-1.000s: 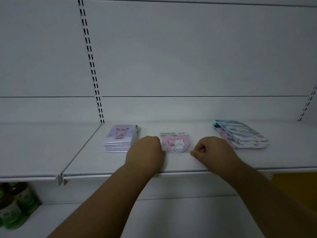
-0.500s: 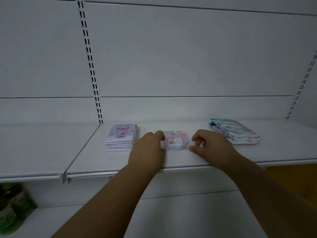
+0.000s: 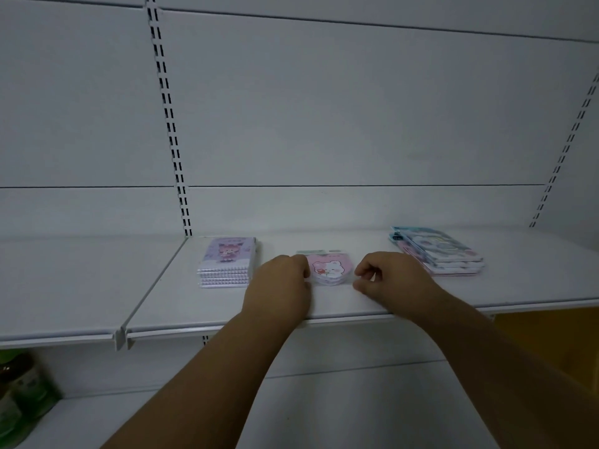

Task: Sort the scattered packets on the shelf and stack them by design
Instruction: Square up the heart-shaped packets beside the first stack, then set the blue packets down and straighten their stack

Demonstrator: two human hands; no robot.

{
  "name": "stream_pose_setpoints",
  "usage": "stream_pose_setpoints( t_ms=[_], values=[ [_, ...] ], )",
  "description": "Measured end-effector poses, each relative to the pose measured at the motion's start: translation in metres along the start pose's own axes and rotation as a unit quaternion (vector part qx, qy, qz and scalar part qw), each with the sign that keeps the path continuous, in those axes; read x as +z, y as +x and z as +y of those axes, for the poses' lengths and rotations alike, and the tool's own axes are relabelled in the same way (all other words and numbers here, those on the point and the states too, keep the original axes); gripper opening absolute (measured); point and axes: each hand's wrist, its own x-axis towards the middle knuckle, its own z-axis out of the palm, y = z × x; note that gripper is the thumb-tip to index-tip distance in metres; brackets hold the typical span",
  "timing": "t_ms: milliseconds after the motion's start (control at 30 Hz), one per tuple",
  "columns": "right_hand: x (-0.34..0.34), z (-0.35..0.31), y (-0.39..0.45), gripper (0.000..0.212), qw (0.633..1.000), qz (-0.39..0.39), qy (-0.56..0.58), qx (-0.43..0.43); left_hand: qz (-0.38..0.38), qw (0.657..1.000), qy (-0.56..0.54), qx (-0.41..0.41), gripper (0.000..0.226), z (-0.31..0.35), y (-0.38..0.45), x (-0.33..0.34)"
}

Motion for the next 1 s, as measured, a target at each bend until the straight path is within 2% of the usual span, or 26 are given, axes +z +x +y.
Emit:
stream_pose_setpoints(
  t_ms=[233, 400, 567, 700, 767, 900, 1000],
  values=[
    [-0.045, 0.019, -0.002, 0.004, 0.996, 0.084, -0.009, -0.007, 0.062, 0.996, 0.01, 0.066, 0.017, 0.031, 0.001, -0.013],
    [-0.092, 0.063, -0.002, 0.003, 0.994, 0.109, -0.02, 0.022, 0.021, 0.994, -0.048, 0.093, 0.019, 0.088, 0.019, 0.003],
    [-0.12, 0.12, 0.026, 0.015, 0.991, 0.103, -0.021, 0.088, -0.05, 0.995, -0.085, 0.032, 0.025, 0.147, 0.056, 0.039],
    [-0.111, 0.153, 0.055, 0.033, 0.986, -0.009, -0.04, 0.161, -0.13, 0.988, -0.072, -0.045, 0.049, 0.187, 0.085, 0.064],
    [-0.1, 0.162, 0.063, 0.036, 0.983, -0.055, -0.037, 0.168, -0.151, 0.985, -0.051, -0.067, 0.049, 0.199, 0.094, 0.077],
    [-0.086, 0.173, 0.067, 0.038, 0.984, -0.043, 0.04, 0.167, -0.112, 0.975, -0.118, -0.15, 0.044, 0.208, 0.103, 0.095],
    [-0.084, 0.177, 0.062, 0.023, 0.957, -0.006, 0.227, 0.183, -0.077, 0.948, -0.237, -0.198, 0.055, 0.209, 0.101, 0.096]
  ],
)
